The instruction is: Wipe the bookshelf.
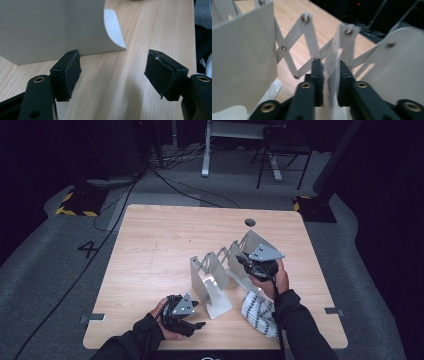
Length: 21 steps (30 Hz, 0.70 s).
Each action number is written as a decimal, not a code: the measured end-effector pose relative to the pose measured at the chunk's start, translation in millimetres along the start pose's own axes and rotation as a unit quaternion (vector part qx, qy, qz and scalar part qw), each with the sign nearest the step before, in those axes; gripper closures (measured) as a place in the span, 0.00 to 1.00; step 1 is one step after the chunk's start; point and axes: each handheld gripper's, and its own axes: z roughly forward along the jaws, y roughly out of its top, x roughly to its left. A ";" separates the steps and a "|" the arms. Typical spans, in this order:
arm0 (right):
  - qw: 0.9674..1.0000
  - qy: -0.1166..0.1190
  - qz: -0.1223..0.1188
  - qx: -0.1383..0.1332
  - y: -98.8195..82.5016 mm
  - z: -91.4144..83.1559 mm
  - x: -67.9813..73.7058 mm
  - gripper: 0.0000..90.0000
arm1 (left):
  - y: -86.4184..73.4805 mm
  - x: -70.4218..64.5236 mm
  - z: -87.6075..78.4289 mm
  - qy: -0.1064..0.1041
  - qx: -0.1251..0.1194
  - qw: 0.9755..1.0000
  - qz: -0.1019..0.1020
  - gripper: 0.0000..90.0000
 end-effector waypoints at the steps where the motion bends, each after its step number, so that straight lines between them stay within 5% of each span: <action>1: 1.000 0.001 0.001 -0.004 1.7 -4.4 0.6 0.85 | -0.9 1.5 -0.1 0.004 0.005 1.000 -0.002 0.32; 7: 0.999 -0.024 -0.023 -0.014 6.9 -30.2 20.8 0.77 | -4.6 7.5 -1.2 0.025 0.019 0.999 -0.009 0.32; 13: 0.999 -0.003 -0.013 -0.046 7.0 -53.0 29.7 0.76 | -7.2 12.9 -1.3 0.029 0.023 0.999 -0.012 0.31; 21: 0.999 0.034 -0.033 -0.012 4.9 -27.7 58.2 0.65 | -10.7 17.1 -3.0 0.037 0.035 0.999 -0.017 0.31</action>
